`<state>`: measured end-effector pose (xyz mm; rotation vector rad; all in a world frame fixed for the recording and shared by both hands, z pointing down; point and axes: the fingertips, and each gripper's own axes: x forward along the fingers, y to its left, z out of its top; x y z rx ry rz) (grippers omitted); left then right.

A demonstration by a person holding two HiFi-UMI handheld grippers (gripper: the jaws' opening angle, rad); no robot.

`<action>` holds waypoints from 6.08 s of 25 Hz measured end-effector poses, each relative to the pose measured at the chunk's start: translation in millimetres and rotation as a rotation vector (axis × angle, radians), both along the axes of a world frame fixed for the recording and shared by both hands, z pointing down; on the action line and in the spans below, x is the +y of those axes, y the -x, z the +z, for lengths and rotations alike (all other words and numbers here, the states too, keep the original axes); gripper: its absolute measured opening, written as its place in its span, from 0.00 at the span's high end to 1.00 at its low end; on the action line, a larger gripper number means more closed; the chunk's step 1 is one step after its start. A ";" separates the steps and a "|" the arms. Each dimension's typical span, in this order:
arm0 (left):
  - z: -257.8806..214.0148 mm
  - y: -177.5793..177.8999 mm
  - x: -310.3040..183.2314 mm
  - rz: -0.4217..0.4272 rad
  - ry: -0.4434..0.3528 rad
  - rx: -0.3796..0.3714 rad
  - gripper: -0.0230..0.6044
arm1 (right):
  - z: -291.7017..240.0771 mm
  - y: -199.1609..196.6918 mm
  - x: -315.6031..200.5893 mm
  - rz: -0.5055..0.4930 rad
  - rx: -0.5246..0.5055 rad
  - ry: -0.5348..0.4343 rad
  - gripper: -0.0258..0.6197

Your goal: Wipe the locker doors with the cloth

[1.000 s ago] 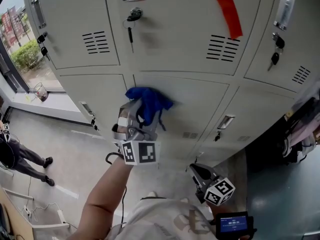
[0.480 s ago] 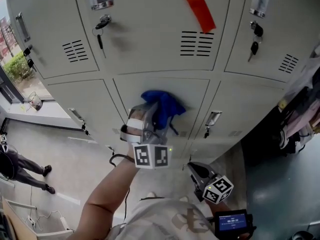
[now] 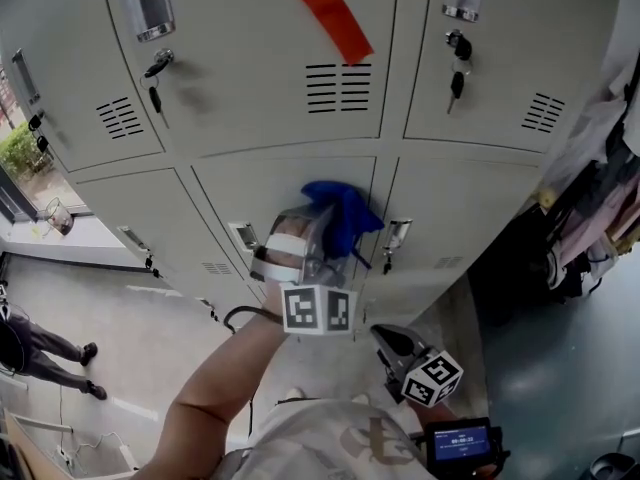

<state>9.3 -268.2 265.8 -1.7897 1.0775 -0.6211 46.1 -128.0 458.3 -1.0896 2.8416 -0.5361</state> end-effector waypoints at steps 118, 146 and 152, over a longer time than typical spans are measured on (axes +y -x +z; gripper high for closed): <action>120.6 234.9 5.4 -0.345 0.428 0.904 0.74 | 18.0 7.6 10.5 -0.212 -0.060 0.051 0.96; 163.8 169.8 82.3 -0.163 0.581 0.931 0.74 | 35.5 21.1 16.7 -0.239 -0.028 0.084 0.96; 192.6 165.9 112.8 -0.093 0.675 0.949 0.74 | 22.9 37.1 23.9 -0.216 0.024 0.039 0.96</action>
